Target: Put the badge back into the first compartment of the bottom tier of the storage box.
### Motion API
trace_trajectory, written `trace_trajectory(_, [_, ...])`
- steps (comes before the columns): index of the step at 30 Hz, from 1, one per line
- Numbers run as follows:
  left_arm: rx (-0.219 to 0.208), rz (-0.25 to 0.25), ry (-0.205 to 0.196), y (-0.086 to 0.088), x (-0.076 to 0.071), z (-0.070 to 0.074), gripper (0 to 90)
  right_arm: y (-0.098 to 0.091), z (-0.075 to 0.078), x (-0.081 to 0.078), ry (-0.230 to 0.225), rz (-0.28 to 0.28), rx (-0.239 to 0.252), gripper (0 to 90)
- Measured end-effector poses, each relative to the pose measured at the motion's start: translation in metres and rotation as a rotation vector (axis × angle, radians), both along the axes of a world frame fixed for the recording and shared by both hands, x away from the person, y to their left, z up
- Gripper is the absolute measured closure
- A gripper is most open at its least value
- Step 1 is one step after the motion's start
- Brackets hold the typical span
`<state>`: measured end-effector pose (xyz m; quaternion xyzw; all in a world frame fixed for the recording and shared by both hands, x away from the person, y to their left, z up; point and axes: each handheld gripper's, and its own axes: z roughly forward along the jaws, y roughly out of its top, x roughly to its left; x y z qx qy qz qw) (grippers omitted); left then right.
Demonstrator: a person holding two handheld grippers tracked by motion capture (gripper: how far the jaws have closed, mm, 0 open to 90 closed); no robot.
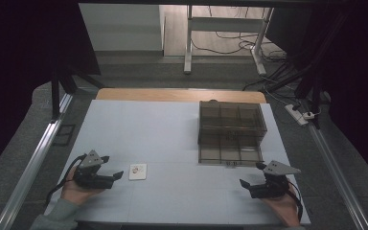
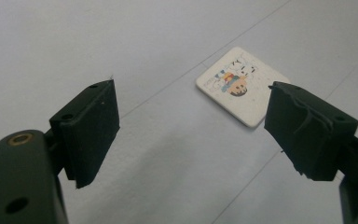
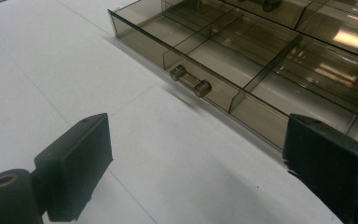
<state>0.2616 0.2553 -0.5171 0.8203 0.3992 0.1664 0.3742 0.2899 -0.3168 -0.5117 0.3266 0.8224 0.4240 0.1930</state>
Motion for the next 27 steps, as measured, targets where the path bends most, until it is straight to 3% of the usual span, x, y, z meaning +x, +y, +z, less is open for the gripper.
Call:
trace_trajectory(19, [0.035, -0.058, -0.005, -0.008, 0.011, 0.010, 16.2, 0.001, -0.001, 0.001, 0.011, -0.003, -0.009, 7.9])
trace_trajectory(27, [0.060, -0.105, 0.017, -0.014, 0.015, 0.011, 16.3, 0.002, -0.002, 0.002, 0.012, 0.000, -0.016, 8.0])
